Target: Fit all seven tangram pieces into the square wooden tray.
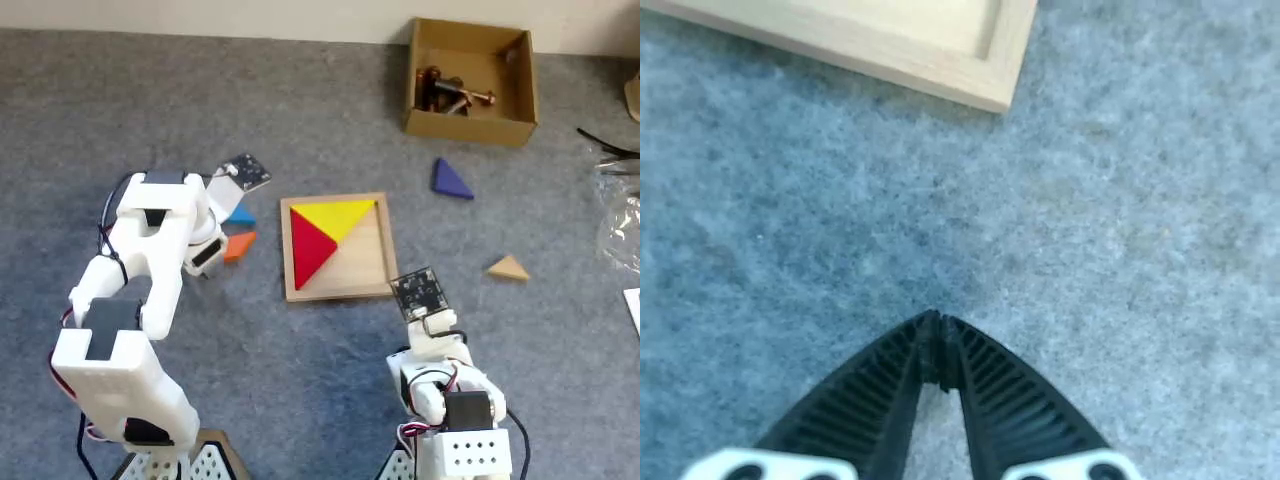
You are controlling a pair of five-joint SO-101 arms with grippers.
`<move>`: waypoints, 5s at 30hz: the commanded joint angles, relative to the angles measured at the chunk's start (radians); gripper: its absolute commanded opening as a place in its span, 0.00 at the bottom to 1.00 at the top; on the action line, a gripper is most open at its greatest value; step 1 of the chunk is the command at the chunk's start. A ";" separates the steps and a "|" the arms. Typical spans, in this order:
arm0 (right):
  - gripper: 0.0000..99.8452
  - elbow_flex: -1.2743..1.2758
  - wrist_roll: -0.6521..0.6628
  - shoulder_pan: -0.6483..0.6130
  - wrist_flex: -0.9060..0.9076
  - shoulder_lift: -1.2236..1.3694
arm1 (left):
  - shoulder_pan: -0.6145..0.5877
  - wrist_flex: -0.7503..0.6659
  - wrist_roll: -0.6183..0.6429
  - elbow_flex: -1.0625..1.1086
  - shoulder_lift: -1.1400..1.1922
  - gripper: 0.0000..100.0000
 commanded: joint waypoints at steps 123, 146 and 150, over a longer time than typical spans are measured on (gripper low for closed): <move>0.01 0.119 -0.003 -0.012 -0.030 -0.015 | 0.082 0.201 -0.133 -0.446 0.334 0.03; 0.01 0.119 -0.003 -0.012 -0.030 -0.015 | 0.076 0.448 -0.130 -0.610 0.329 0.01; 0.01 0.119 -0.003 -0.012 -0.030 -0.015 | 0.087 0.454 -0.127 -0.644 0.329 0.01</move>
